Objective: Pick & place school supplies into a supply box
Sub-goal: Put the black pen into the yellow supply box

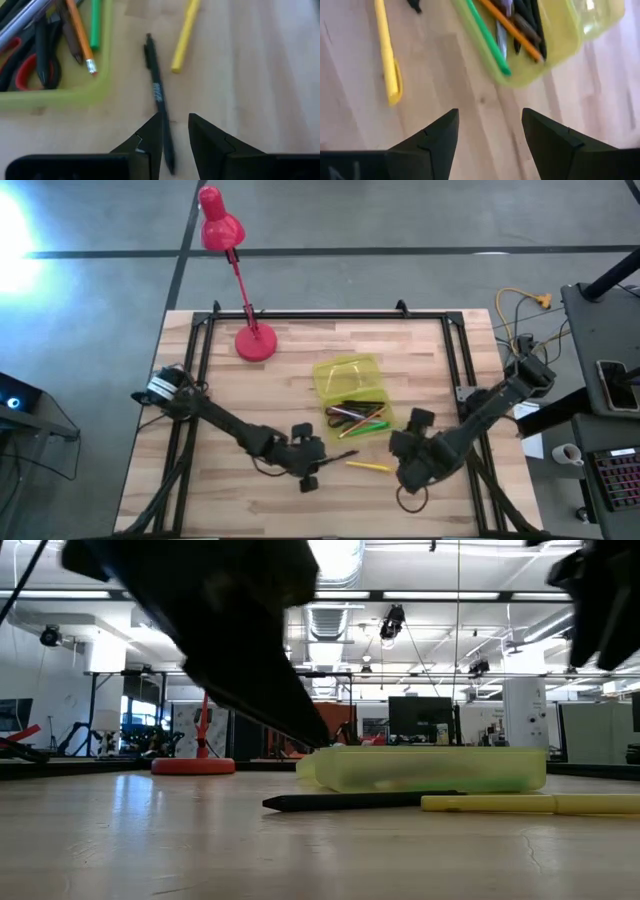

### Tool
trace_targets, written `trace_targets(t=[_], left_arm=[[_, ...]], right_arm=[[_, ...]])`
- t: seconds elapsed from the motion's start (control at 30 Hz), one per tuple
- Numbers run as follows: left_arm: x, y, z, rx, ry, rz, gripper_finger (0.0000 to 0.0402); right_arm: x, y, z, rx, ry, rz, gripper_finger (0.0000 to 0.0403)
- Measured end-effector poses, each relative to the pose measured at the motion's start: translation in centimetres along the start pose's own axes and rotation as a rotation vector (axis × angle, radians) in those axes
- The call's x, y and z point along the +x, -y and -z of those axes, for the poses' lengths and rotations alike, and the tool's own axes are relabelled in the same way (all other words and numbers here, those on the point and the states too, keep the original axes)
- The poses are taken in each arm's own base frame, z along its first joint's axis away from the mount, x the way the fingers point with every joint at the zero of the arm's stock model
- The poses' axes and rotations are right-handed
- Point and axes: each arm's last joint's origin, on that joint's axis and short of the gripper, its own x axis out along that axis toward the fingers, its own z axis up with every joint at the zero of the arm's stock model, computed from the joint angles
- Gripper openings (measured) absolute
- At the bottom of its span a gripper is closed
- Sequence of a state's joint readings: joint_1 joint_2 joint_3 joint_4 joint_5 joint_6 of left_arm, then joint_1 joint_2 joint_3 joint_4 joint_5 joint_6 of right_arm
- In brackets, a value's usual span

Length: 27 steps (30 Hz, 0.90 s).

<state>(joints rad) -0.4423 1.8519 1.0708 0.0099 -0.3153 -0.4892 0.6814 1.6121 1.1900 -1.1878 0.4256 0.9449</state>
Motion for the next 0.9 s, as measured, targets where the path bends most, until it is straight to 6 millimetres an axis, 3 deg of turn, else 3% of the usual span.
trace_targets(t=[0.13, 0.3, 0.53, 0.9], left_arm=[[1.5, -0.1, -1.6, 0.007, -0.034, -0.027, 0.0077], [3.1, -0.2, -3.4, 0.05, -0.071, 0.066, 0.0077], [5.1, -1.3, -3.2, 0.034, -0.13, 0.026, 0.0077], [5.4, -1.9, -2.5, 0.034, -0.165, 0.007, 0.0077]], right_arm=[[-0.5, -0.2, 1.5, 0.044, -0.037, 0.026, 0.021], [-0.8, -0.6, 3.0, 0.035, -0.039, 0.034, 0.021], [-0.5, -1.0, 4.6, 0.038, -0.037, 0.05, 0.021], [0.0, -1.1, 6.7, 0.062, -0.032, 0.076, 0.021]])
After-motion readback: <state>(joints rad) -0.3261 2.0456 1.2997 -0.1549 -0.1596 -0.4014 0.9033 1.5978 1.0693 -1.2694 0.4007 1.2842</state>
